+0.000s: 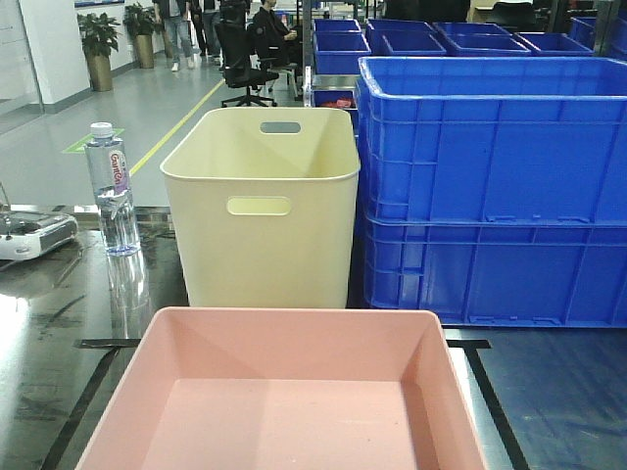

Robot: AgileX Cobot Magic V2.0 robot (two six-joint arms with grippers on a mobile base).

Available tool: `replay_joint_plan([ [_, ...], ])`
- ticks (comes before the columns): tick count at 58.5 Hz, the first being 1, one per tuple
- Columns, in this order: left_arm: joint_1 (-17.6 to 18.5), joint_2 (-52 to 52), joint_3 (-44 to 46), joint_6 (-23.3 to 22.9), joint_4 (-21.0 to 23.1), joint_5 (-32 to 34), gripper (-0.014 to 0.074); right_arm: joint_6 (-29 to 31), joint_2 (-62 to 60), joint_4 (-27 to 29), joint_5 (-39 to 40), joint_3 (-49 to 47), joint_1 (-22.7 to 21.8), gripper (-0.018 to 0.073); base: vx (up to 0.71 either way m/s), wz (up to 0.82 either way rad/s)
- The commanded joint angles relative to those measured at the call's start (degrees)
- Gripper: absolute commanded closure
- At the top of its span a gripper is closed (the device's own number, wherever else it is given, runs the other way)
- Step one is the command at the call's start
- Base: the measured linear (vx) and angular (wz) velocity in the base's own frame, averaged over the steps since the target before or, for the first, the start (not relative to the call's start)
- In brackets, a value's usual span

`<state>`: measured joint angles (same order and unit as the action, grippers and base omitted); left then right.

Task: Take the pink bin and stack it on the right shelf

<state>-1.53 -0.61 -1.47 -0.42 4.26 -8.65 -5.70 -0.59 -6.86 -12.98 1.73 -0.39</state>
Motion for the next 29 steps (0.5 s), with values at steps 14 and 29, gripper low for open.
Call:
replay_joint_plan([
  [14, 0.0, -0.4, -0.9, -0.1, 0.1, 4.6, 0.0604, 0.8, -0.8, -0.4, 5.1, 0.1, -0.4, 0.0571, 0.00, 0.00],
  [29, 0.0, -0.4, -0.9, -0.1, 0.1, 4.6, 0.0604, 0.8, -0.8, -0.4, 5.1, 0.1, -0.4, 0.0571, 0.00, 0.00],
])
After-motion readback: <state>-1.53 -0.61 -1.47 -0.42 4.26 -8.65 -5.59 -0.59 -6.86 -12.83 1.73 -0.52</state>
